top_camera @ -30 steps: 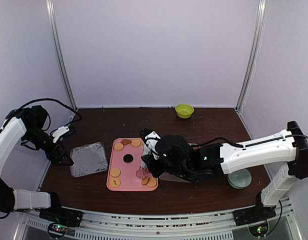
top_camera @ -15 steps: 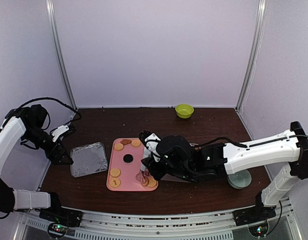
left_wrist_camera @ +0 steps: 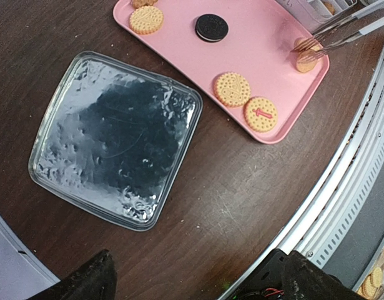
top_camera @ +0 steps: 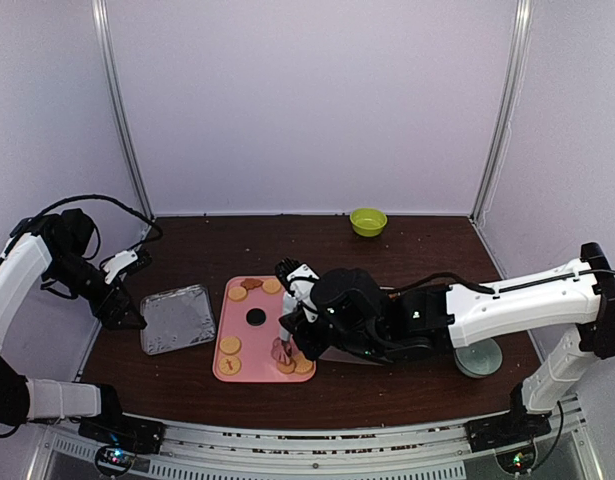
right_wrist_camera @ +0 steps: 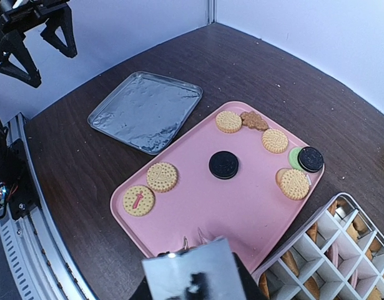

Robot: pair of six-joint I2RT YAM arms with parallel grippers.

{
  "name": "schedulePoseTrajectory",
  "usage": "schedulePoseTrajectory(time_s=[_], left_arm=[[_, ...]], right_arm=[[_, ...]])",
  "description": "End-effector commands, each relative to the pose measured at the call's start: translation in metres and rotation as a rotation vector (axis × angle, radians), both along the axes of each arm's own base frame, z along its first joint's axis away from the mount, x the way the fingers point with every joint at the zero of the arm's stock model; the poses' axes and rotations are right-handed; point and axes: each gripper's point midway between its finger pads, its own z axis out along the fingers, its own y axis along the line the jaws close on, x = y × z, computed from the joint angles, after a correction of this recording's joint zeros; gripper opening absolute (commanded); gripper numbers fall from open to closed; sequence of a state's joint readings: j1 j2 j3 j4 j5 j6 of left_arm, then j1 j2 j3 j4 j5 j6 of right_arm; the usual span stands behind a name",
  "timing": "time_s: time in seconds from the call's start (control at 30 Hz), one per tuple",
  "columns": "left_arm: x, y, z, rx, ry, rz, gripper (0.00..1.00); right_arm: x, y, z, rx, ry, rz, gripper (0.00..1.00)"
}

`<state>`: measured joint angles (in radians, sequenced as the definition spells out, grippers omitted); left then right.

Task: Pack the cookies
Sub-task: Pick up the fake cookies from the plate, then place the fake cookies in the empty pocket of the box.

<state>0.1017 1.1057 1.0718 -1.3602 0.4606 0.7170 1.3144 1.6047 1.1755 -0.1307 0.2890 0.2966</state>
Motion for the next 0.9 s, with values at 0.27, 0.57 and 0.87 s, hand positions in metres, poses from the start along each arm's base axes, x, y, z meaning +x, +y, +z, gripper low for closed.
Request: schedulePoseTrajectory(time_s=[0.27,0.57,0.87], left_arm=[[0.004,0.0,0.009,-0.008,-0.039,-0.008,0.95],[0.005,0.0,0.009,-0.007,-0.038,-0.008,0.95],[0.005,-0.001,0.01,-0.014,-0.041,-0.011,0.95]], right_arm=[[-0.002,-0.008,0.061,0.159,-0.003,-0.012,0.0],[0.018,-0.074,0.087,0.152,-0.069,-0.126,0.0],[0.038,-0.181,0.079,0.073,-0.128,-0.349,0.0]])
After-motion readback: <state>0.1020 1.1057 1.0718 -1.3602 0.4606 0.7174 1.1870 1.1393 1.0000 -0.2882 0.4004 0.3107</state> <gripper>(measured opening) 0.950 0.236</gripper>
